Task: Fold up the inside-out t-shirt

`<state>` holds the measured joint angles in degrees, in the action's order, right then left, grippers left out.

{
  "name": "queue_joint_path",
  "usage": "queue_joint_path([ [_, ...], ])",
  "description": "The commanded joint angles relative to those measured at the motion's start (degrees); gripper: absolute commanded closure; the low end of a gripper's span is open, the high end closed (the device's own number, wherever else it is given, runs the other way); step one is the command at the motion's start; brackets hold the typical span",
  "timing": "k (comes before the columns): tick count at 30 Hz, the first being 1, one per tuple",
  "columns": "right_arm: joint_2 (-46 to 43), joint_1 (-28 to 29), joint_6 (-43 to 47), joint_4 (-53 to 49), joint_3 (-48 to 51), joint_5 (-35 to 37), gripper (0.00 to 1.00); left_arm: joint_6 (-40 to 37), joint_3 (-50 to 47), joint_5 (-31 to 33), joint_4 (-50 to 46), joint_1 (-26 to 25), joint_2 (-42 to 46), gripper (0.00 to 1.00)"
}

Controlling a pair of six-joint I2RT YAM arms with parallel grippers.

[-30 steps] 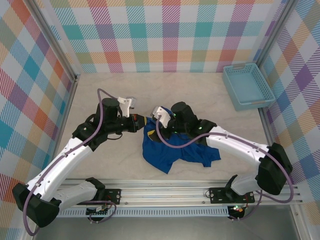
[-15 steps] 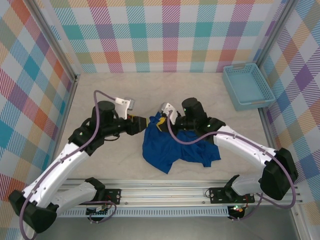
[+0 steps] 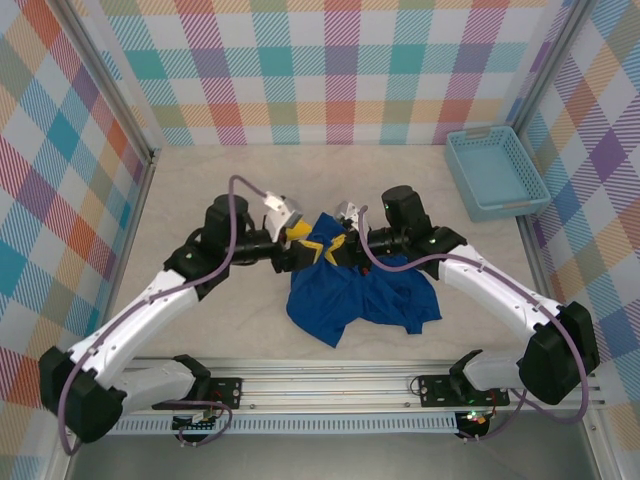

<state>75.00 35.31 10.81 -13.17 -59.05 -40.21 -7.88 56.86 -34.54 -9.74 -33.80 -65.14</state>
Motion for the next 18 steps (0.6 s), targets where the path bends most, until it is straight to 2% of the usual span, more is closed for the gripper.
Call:
queue_joint_path([
  [1,-0.4,0.0,0.8,-0.3,-1.3,-2.2,1.00,-2.0,2.4,-4.3,-0.8,-1.6,-0.9,0.43],
  [3,-0.6,0.0,0.9,-0.3,-1.2,-1.7,1.00,-1.7,2.5,-4.0,-1.3,-1.8,-1.1,0.47],
  [5,-0.9,0.0,1.0,-0.5,-1.2,-1.3,1.00,-1.4,2.3,-2.7,-1.8,-1.7,-0.7,0.47],
  [9,-1.0,0.0,1.2,-0.8,-1.3,-1.2,1.00,-2.3,0.6,-1.0,-2.7,-1.6,2.0,0.37],
  [12,-0.9,0.0,1.2,-1.0,-1.5,-1.3,1.00,-3.7,-1.3,0.4,-3.9,-1.5,3.2,0.34],
  [16,-1.1,0.0,1.5,-1.2,-1.7,-1.2,1.00,-3.8,-1.9,1.0,-4.3,-0.8,3.1,0.38],
  [18,-1.2,0.0,1.5,-1.3,-1.7,-1.1,1.00,-3.8,-1.0,-0.7,-4.8,-0.8,2.1,0.47],
])
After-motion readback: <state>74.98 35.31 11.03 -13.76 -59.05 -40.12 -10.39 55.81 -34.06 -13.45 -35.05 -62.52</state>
